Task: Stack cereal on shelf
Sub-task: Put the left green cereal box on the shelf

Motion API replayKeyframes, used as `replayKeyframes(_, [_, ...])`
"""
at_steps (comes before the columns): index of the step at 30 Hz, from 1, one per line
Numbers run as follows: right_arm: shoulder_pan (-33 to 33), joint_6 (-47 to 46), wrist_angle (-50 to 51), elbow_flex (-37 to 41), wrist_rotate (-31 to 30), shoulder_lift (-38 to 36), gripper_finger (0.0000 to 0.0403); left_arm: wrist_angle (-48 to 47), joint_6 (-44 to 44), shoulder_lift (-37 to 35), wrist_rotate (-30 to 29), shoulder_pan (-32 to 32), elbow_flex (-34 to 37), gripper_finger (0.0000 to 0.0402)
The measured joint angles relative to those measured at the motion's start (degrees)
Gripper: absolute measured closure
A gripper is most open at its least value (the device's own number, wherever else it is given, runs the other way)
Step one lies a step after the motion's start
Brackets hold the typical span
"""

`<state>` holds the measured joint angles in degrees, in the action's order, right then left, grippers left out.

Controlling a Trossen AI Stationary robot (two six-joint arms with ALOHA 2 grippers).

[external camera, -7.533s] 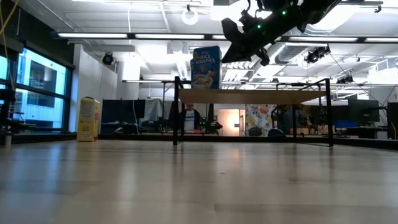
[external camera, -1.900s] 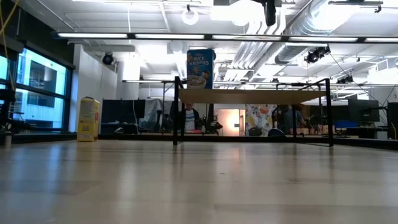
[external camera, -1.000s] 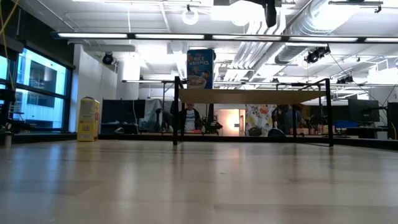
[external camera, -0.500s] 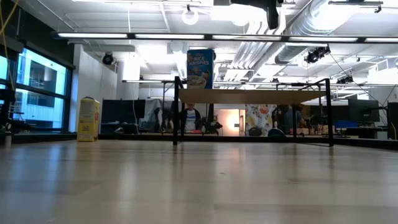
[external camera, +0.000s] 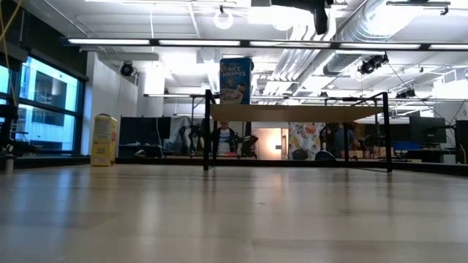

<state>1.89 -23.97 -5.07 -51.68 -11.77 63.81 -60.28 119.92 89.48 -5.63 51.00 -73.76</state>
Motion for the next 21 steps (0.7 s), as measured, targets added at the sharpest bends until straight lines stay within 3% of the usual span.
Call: replayKeyframes(21, [0.0, 0.0, 0.2, 0.0, -1.9, 0.0, 0.0402, 3.3, -1.1, 7.8, 3.6, -0.8, 0.0, 0.0106])
